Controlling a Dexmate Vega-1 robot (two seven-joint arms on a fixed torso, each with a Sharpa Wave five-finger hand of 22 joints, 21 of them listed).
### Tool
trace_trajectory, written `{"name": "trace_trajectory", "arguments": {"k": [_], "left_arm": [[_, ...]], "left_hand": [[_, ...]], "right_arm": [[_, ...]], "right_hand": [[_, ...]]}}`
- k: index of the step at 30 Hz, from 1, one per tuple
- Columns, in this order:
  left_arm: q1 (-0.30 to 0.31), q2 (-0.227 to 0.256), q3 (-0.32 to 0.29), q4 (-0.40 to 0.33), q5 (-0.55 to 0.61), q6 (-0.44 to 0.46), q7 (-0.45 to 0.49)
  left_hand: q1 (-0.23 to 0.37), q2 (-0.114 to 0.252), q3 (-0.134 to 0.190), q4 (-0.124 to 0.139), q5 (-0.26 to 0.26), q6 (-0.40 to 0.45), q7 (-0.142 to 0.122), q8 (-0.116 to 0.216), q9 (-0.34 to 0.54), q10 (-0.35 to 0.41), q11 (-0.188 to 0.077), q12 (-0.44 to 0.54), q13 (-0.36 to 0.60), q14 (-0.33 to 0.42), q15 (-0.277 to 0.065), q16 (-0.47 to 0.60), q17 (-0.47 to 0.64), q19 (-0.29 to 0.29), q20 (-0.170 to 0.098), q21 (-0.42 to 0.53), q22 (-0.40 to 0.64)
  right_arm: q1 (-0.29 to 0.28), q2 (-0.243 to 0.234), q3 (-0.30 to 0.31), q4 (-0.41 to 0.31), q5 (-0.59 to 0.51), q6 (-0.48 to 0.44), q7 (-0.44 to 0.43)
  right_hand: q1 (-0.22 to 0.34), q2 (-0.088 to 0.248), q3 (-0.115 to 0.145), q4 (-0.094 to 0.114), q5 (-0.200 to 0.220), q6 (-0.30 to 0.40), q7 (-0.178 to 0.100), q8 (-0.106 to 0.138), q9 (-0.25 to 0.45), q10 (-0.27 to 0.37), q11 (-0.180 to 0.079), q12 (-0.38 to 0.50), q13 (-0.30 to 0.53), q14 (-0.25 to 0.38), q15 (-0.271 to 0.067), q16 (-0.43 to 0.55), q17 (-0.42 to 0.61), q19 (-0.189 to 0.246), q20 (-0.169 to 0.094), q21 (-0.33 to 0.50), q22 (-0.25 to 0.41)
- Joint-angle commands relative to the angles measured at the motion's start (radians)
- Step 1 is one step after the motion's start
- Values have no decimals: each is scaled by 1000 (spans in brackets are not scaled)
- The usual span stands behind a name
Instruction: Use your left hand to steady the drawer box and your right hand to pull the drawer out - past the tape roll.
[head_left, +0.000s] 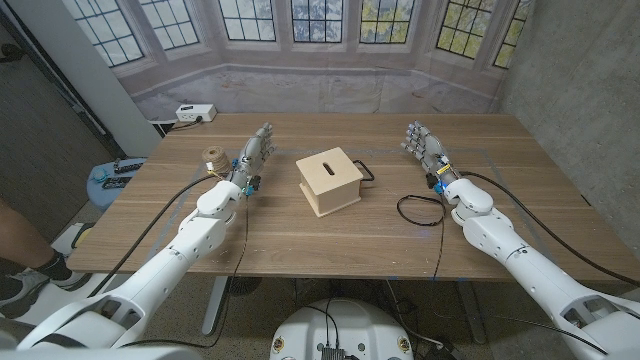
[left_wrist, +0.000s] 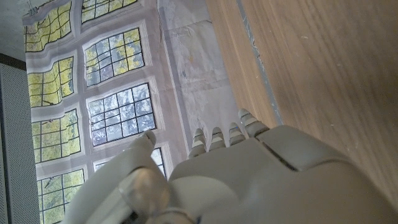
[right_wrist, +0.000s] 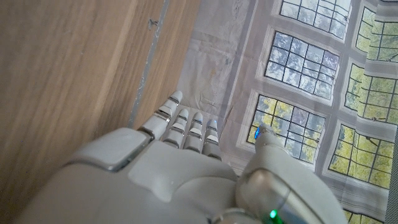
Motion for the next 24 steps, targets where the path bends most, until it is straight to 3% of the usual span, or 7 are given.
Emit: {"name": "trace_trajectory", "arguments": {"k": [1,13,24], "left_arm": [[1,26,19,-40,33,31,13],[24,68,20,-104,45,56,8],[19,87,28,-128,58,76,-3]], "left_hand": [[12,2,9,-2,5,7,1,5,1,0,7,5,1,0,5,7,3,3,9,7,2],[14,1,15,-9,4,14,5,5,2,7,6,7,-2,3,5,6,2,3,9,6,2],[16,0,20,-15,3,19,7,5,2,12,9,8,-3,5,7,5,2,2,8,6,2]], "right_arm": [[-4,-9,-10,-23,-9,-17,0],[-42,-38,-7,-96,-24,-39,-36],[-33,-81,-19,-143,-64,-92,-54]], "right_hand": [[11,-1,4,-2,5,9,5,7,2,6,-6,4,1,5,-6,4,0,2,-2,4,4],[14,-1,3,-7,4,10,8,8,1,2,-2,3,1,-1,-5,5,-3,-4,-3,4,4],[17,-1,2,-12,4,10,10,9,0,-5,2,3,1,-5,-3,6,-5,-17,-11,2,4]]}}
